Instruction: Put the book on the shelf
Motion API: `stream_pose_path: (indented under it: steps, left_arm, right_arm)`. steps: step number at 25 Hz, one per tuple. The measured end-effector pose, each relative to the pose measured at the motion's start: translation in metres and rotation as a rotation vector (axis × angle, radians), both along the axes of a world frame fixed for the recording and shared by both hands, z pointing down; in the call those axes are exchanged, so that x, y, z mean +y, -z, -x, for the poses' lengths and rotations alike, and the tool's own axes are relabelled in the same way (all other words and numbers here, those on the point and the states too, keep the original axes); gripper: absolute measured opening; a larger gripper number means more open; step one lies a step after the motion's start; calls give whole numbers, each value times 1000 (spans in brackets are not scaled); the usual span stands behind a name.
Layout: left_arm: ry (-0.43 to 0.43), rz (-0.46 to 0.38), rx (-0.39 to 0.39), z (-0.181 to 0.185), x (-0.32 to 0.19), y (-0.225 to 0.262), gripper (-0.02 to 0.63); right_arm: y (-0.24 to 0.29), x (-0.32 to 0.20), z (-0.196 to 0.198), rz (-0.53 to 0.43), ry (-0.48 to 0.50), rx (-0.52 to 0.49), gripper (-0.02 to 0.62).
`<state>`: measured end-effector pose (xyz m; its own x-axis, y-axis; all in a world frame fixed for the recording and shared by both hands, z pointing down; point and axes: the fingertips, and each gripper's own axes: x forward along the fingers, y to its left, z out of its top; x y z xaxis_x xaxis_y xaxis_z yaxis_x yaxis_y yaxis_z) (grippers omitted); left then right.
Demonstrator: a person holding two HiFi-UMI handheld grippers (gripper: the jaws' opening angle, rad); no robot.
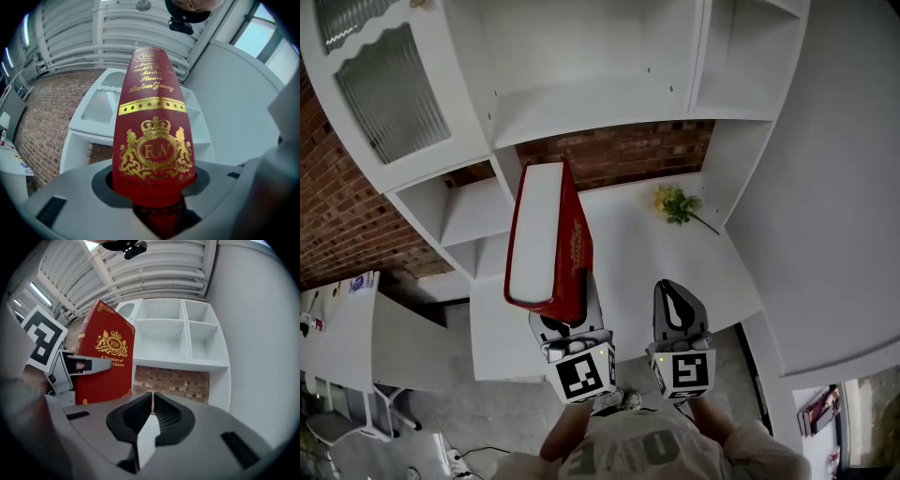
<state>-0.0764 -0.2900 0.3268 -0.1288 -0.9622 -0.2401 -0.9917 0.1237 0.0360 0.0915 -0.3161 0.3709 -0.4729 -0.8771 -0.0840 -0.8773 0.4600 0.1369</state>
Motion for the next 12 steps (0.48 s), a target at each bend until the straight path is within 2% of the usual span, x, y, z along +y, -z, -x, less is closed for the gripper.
stream_pose_path:
  steps: [4,7,12]
  left_arm:
    - [-9,2,-11,-1,-12,6,247]
    - [-29,17,-33,-5,-25,22,247]
    - [-17,-71,-125,1,-48,104,247]
  right_arm:
    - [6,-4,8,10,-14,-42,17]
    - [11,-7,4,1,-34,-35,17]
    - [22,-9,4,-21,-49,-31,17]
